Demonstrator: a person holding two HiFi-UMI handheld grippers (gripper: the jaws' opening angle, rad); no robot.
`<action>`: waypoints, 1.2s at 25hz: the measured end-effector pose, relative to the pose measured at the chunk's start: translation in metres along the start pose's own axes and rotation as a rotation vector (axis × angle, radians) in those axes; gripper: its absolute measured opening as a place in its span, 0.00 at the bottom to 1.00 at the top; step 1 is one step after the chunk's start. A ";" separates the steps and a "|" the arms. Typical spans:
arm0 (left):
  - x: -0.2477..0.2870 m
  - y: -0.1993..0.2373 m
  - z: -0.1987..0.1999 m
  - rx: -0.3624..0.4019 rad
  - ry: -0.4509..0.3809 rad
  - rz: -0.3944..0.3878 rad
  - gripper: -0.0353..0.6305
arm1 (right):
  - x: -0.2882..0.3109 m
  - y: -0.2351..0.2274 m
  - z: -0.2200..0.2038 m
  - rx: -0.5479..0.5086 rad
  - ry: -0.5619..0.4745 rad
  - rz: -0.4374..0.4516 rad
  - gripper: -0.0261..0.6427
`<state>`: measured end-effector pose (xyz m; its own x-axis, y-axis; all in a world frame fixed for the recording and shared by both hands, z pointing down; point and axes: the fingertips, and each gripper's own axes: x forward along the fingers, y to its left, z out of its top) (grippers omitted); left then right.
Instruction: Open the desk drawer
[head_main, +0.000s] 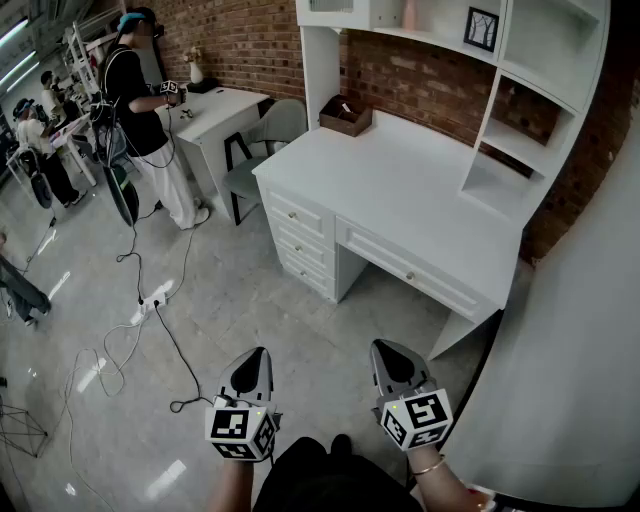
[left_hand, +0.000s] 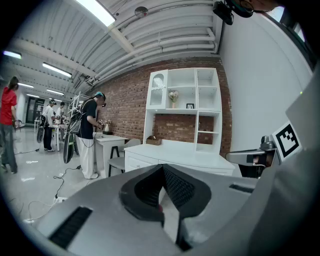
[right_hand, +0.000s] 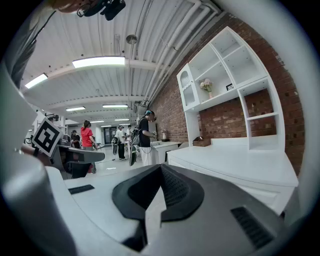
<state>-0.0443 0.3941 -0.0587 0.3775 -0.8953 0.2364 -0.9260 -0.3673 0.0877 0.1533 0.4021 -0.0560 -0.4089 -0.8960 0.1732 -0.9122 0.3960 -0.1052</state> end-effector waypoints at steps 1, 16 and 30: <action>0.003 -0.001 0.001 -0.001 0.000 0.002 0.06 | 0.002 -0.003 0.000 -0.004 0.002 0.000 0.05; 0.075 0.038 -0.006 -0.019 0.023 0.034 0.07 | 0.074 -0.033 -0.011 0.054 0.028 0.009 0.05; 0.231 0.141 0.018 -0.003 0.060 -0.018 0.07 | 0.248 -0.064 0.007 0.064 0.049 -0.022 0.05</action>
<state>-0.0878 0.1309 -0.0087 0.3927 -0.8720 0.2923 -0.9192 -0.3820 0.0954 0.1108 0.1531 -0.0127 -0.3910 -0.8928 0.2235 -0.9181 0.3613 -0.1627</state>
